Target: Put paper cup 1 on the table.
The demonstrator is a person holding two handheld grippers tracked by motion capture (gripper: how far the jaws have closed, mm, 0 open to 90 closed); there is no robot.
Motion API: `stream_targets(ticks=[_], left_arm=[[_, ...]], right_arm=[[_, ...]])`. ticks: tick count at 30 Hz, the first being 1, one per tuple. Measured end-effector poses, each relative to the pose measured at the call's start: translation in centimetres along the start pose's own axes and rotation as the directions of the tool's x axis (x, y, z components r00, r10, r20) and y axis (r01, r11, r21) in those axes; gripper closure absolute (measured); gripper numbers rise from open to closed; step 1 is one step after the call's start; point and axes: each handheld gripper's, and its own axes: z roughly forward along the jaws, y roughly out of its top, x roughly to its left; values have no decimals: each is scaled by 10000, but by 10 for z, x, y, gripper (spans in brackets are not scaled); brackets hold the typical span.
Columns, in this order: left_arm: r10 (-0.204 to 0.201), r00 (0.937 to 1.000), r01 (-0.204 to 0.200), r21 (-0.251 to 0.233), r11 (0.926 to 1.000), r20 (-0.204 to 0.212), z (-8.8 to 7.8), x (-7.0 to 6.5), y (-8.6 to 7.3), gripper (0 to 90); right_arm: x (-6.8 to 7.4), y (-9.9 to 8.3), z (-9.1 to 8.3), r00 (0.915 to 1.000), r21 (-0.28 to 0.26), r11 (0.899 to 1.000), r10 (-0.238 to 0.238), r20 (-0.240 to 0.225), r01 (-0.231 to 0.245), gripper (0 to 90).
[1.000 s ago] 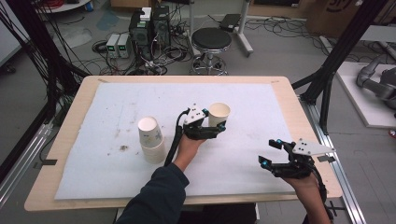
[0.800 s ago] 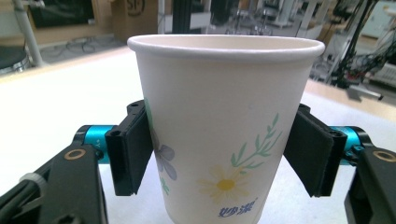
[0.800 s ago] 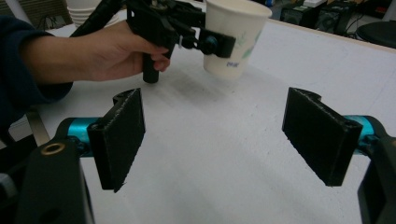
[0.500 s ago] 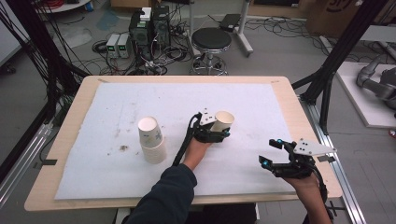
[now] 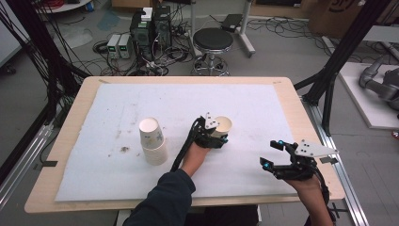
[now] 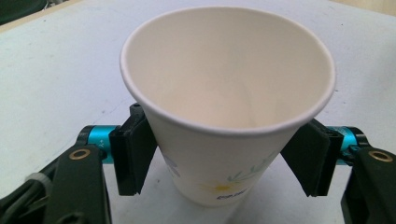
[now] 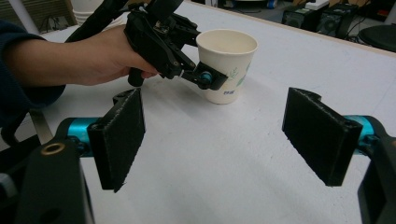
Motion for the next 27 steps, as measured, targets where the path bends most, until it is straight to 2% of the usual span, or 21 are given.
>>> stream_targets(ticks=[3,5,7,10,13,16,21,25,27], left_arm=[[-133,9999,133,48,9999,79,0,1,-2,301],[-276,9994,269,293,9992,217,1,2,-3,280],[-574,9974,557,389,9977,433,1,2,-4,192],[-517,9968,510,119,9986,613,-7,1,-1,189],[-381,9978,389,-139,9991,538,-20,1,4,188],[-151,9988,159,-178,9997,462,-33,1,7,187],[-61,9992,85,-614,9981,403,-61,0,12,188],[22,9982,40,-1028,9947,599,-84,-1,14,191],[-50,9974,146,-1340,9909,719,-97,-1,16,190]], right_arm=[[1,0,0,10000,-14,10000,-16,-9,16,219],[1,1,1,10000,-7,10000,-6,-19,6,219],[1,0,1,10000,21,10000,-14,-23,14,219],[1,0,1,10000,28,10000,-11,-18,11,219],[1,0,2,10000,60,10000,-49,-12,49,219],[1,0,2,10000,65,10000,-21,-3,21,219],[2,0,1,10000,74,10000,-49,-22,50,219],[3,0,2,10000,65,10000,-52,-51,52,219],[4,1,2,10000,87,9999,-54,-55,55,219]])
